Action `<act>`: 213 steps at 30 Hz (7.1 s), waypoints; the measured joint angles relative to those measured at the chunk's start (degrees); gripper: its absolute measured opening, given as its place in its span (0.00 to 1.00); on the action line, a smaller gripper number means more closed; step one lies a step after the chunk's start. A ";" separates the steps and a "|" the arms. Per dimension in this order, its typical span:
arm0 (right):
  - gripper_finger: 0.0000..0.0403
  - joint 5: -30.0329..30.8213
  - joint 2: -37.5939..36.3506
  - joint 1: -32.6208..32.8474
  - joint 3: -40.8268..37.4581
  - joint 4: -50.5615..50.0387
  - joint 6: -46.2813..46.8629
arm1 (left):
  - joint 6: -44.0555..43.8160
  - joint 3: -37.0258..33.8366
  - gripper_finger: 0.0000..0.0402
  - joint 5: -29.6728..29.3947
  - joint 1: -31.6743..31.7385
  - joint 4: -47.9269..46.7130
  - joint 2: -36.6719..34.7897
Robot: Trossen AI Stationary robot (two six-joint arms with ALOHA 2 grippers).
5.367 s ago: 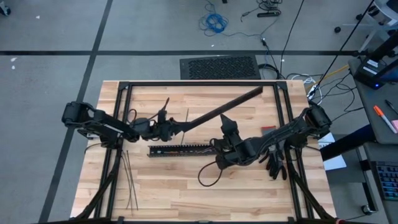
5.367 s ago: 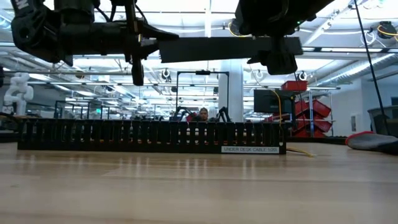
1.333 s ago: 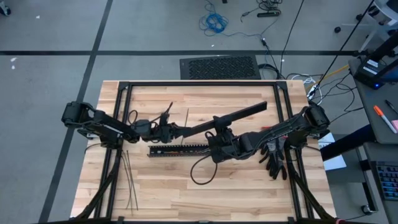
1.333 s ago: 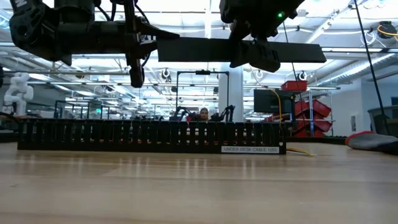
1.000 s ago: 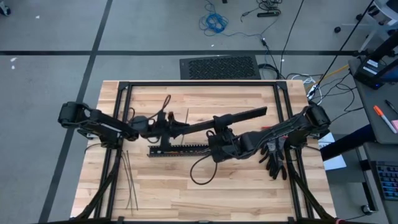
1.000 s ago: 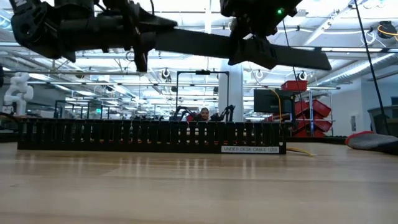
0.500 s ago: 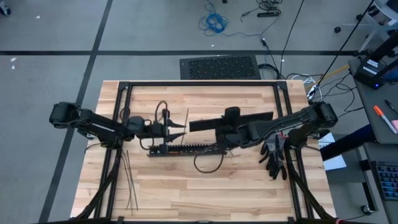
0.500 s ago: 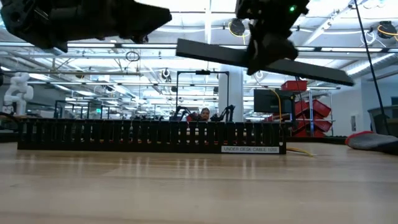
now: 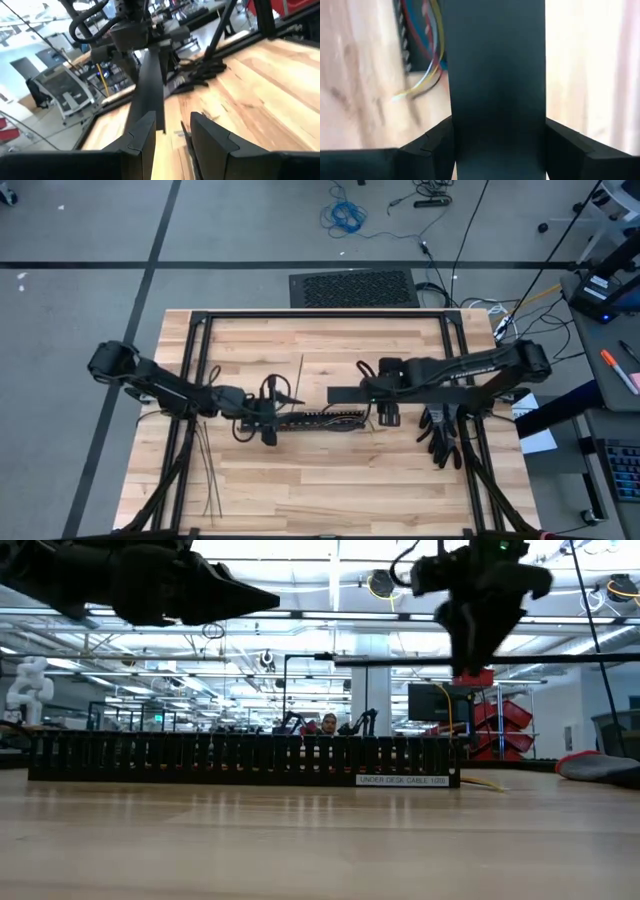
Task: Ziptie cables
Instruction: Close the black cable duct
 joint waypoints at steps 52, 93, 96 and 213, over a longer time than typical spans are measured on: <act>0.55 1.86 0.24 -3.56 -5.42 16.85 -13.16 | -22.67 0.01 0.30 -2.48 -1.94 -22.89 2.61; 0.55 4.73 -5.30 -12.92 -5.37 0.77 -12.32 | -22.61 23.70 0.74 5.64 5.43 -21.01 27.86; 0.55 4.74 -6.55 -13.22 -5.37 0.88 -12.69 | -25.25 23.92 0.74 7.67 6.56 -20.94 29.73; 0.55 -18.05 8.50 -12.91 -9.70 8.09 -14.76 | -31.22 8.55 0.62 4.78 10.92 -35.10 17.80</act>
